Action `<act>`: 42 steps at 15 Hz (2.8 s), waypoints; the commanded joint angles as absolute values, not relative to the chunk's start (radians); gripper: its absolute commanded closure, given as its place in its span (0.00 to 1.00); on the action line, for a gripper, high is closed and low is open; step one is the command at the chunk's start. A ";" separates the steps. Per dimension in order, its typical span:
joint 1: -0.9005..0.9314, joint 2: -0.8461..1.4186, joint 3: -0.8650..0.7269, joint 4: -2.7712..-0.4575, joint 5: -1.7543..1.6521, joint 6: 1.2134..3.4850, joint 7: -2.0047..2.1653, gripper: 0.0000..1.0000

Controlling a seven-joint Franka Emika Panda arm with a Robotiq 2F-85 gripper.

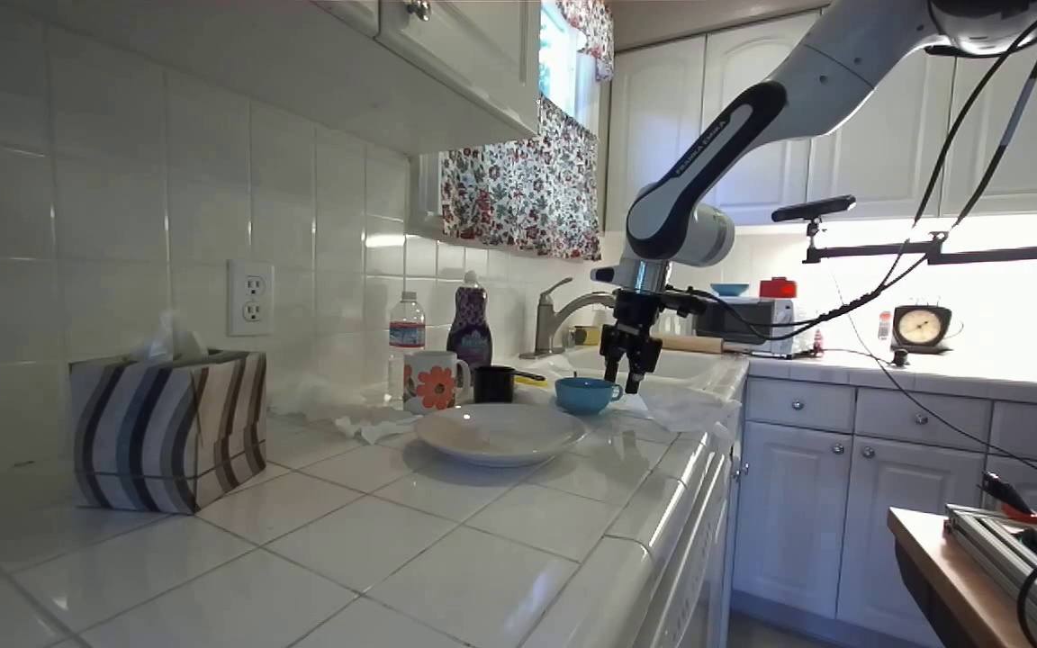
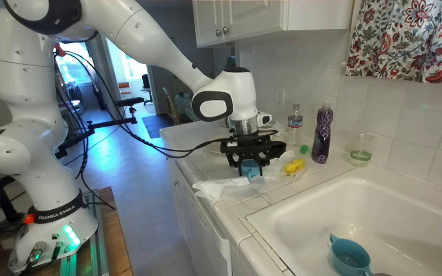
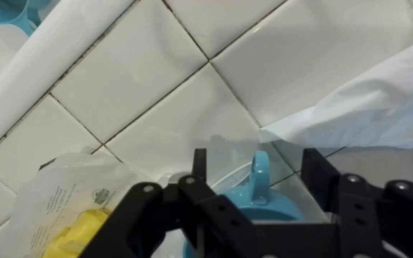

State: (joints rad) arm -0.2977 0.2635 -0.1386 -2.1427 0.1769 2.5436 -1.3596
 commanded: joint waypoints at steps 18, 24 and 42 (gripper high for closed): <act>-0.300 0.305 -0.097 -2.097 0.176 2.537 -1.291 0.50; -0.303 0.314 -0.099 -2.097 0.172 2.536 -1.271 0.92; -0.291 0.292 -0.122 -2.093 0.061 2.498 -1.192 0.97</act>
